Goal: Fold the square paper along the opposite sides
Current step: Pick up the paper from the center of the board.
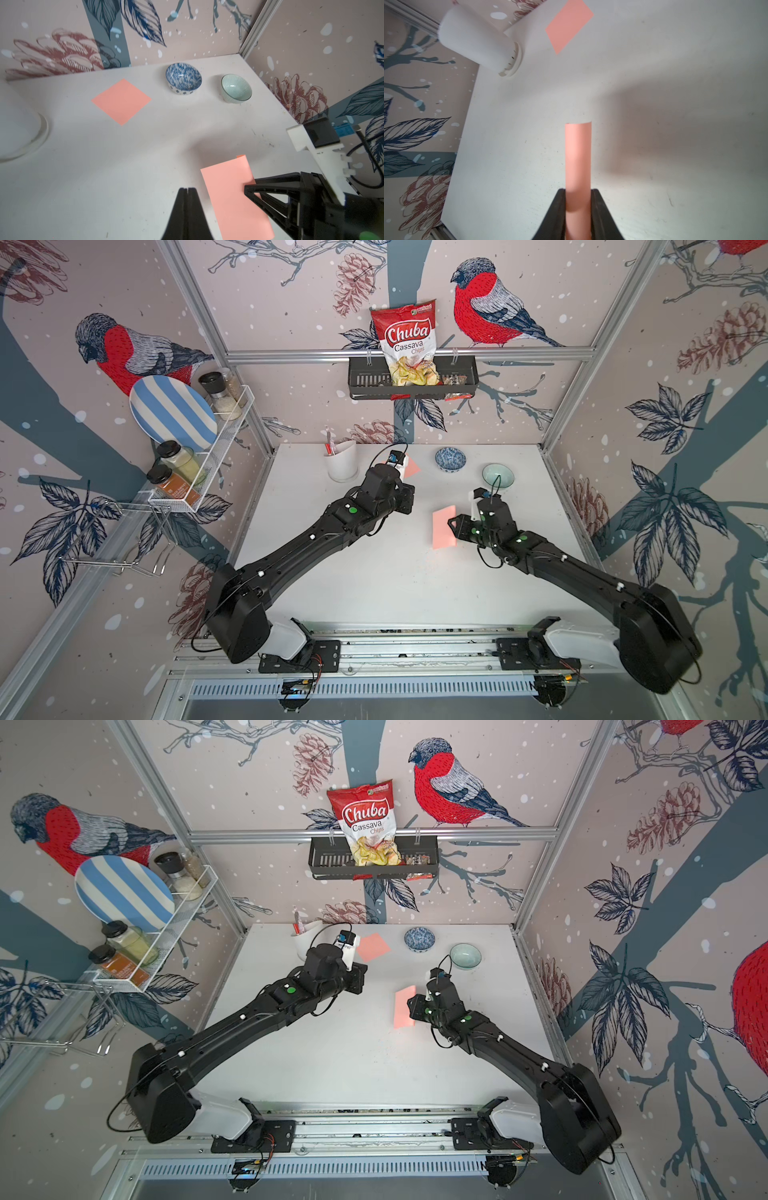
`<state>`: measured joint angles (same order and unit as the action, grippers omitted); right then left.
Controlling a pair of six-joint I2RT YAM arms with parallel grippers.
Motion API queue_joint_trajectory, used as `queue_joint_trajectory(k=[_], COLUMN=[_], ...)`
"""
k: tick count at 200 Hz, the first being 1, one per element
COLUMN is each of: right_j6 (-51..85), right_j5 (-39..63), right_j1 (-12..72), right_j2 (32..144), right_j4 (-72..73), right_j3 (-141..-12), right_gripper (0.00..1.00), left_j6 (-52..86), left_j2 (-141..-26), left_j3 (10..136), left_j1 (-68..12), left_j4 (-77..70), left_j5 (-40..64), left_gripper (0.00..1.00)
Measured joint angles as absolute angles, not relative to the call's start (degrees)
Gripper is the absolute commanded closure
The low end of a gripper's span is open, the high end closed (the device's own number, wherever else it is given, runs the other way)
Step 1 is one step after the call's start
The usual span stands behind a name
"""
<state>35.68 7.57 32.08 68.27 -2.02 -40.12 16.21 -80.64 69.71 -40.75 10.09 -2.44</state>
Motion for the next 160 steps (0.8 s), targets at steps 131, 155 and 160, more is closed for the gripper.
queue_joint_trajectory(k=[131, 155, 160], right_j6=[21.2, 21.2, 21.1], right_j5=[42.3, 44.3, 44.4], right_j1=[18.3, 19.6, 19.9], right_j2=[51.9, 52.6, 52.7], right_j4=[12.9, 14.5, 14.6], right_j3=[-48.7, -51.0, -51.5], right_gripper=[0.75, 0.75, 0.75], left_j6=[12.9, 15.7, 16.3], left_j2=[-68.3, -69.8, -70.0], left_j3=[61.0, 61.1, 61.2], left_j1=[-32.1, -31.9, -31.8], left_j4=[-15.4, -19.1, -19.6], left_j5=[52.2, 56.0, 56.5], left_gripper=[0.02, 0.02, 0.02])
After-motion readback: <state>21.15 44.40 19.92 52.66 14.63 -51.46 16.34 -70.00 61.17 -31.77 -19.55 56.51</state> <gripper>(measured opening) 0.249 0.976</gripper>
